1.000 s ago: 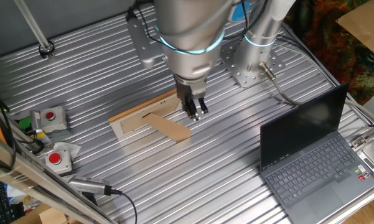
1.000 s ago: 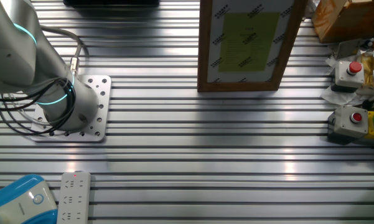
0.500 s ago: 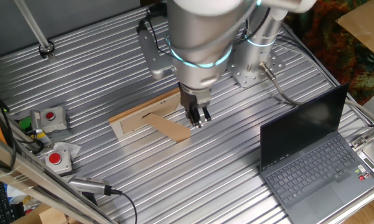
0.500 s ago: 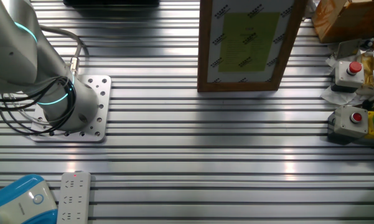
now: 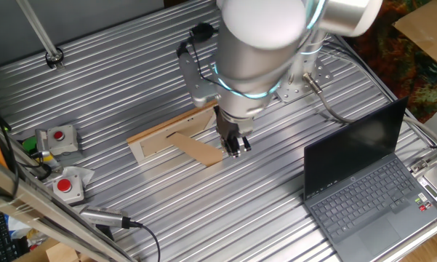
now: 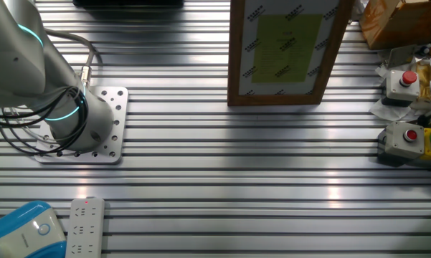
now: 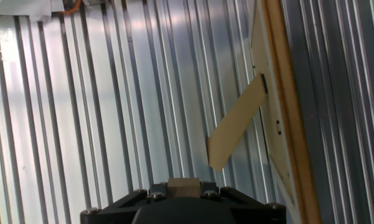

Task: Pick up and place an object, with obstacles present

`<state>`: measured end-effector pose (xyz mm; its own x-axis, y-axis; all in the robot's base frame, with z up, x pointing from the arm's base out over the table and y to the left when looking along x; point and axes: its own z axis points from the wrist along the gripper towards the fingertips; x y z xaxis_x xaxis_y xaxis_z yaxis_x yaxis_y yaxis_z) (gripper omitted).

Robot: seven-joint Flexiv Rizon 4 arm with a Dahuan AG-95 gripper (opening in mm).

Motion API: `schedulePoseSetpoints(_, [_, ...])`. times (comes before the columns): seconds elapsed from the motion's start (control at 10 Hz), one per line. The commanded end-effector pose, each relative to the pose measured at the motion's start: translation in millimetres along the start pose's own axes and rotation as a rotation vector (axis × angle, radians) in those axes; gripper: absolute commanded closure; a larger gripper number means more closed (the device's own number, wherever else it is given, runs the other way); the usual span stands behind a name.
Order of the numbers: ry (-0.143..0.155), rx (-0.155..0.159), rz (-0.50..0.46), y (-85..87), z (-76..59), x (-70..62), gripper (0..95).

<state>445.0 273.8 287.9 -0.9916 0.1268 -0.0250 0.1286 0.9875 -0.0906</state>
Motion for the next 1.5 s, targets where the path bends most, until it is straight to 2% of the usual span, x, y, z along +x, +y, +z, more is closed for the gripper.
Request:
schedulePoseSetpoints(0.1, [-0.006,0.003,-0.002,-0.4,9.1,0.7,95.0])
schedulePoseSetpoints(0.5, [-0.001,0.014,-0.017,-0.3,12.5,1.5,95.0])
schedulePoseSetpoints(0.8, [0.059,0.029,0.01,-0.3,12.5,1.5,95.0])
schedulePoseSetpoints(1.1, [0.081,0.031,0.043,-0.3,12.5,1.5,95.0])
schedulePoseSetpoints(1.3, [0.102,0.018,0.052,-0.3,12.5,1.5,95.0])
schedulePoseSetpoints(1.4, [0.095,0.015,0.046,-0.3,12.5,1.5,95.0])
schedulePoseSetpoints(1.5, [0.074,0.0,0.038,-0.3,12.5,1.5,95.0])
